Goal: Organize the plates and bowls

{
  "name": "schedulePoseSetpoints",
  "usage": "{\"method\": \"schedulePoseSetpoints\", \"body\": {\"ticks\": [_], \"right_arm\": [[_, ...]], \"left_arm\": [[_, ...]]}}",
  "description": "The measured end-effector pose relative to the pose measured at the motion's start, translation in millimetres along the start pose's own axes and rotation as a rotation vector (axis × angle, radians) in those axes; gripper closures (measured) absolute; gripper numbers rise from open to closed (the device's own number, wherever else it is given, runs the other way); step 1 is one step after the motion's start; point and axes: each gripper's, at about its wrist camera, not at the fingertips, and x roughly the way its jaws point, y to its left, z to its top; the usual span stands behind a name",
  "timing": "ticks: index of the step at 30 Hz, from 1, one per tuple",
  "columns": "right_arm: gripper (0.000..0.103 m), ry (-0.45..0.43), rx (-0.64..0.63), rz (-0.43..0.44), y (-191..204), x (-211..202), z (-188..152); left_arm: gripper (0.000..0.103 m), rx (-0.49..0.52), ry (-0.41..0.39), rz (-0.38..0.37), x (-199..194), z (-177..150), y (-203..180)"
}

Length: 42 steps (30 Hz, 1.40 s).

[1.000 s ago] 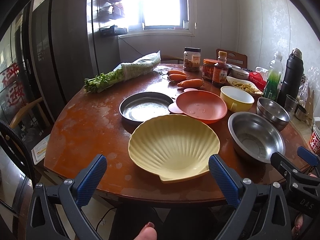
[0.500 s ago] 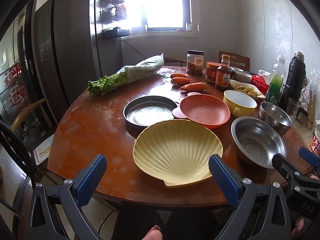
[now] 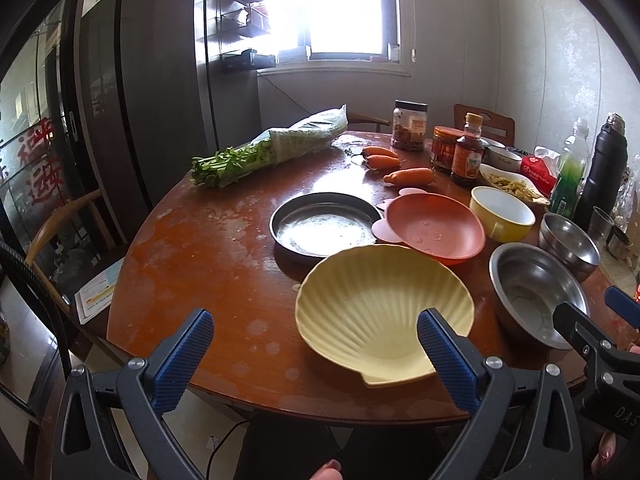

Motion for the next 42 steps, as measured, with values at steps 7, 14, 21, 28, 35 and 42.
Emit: {"method": "schedulePoseSetpoints", "body": {"ticks": [7,14,21,28,35,42], "right_arm": [[0.0,0.009,-0.029,0.019,11,10,7],[0.0,0.021,-0.062,0.049,18,19,11],[0.0,0.038,-0.145,0.12,38,32,21],[0.0,0.079,-0.187,0.149,53,55,36],[0.005,0.121,-0.198,0.199,63,70,44],[0.036,0.228,-0.264,0.198,71,90,47]], "left_arm": [[0.001,-0.008,0.017,0.009,8,5,9],[0.001,-0.01,0.041,0.035,17,6,20],[0.001,-0.023,0.074,0.054,32,5,39],[0.001,-0.001,0.108,0.041,48,5,41],[0.001,0.008,0.131,0.023,58,8,43],[0.001,0.022,0.139,0.018,63,13,41]]}}
